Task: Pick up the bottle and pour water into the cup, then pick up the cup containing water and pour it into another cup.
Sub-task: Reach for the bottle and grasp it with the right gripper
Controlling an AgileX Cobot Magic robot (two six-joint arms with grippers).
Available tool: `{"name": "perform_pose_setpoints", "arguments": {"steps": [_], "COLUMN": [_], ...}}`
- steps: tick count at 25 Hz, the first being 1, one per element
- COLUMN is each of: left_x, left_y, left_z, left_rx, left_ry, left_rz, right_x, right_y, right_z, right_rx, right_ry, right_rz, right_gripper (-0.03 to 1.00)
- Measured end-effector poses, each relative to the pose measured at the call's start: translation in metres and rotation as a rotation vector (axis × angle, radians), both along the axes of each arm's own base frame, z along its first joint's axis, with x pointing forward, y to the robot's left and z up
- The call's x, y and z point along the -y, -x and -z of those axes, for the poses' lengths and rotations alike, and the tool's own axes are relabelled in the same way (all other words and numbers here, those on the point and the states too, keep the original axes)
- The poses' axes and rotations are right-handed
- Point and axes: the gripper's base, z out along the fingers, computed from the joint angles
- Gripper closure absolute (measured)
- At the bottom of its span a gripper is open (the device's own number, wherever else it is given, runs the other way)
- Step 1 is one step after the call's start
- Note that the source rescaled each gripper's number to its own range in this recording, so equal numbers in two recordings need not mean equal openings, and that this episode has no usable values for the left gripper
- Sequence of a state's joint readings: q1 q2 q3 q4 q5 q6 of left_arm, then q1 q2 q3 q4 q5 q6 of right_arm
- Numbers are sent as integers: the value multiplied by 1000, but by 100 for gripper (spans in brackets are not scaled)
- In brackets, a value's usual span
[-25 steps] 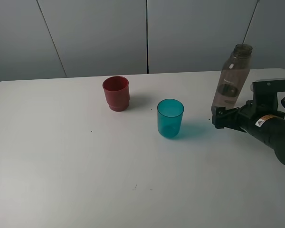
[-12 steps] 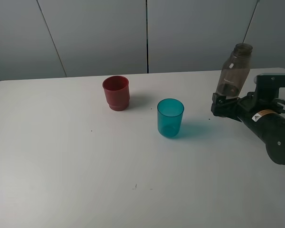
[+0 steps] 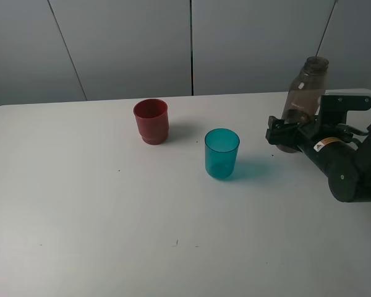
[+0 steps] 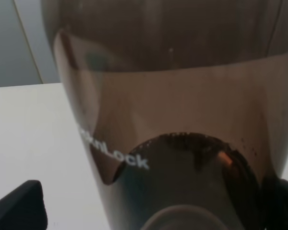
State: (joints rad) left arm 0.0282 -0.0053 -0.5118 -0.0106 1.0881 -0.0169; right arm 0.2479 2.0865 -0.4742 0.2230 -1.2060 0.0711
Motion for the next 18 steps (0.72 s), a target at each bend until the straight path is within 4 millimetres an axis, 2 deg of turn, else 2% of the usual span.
{"name": "perform_pose_setpoints", "arguments": {"steps": [8,18], "left_x": [0,0], "left_y": [0,0], "left_z": [0,0], "left_rx": [0,0], "left_ry": [0,0], "left_rz": [0,0], "right_x": [-1,1], "right_y": [-14,-14], "right_z": [0,4], "right_rx": [35,25], "right_ry": [-10,21], "right_rz": [27,49], "right_gripper": [0,0]}}
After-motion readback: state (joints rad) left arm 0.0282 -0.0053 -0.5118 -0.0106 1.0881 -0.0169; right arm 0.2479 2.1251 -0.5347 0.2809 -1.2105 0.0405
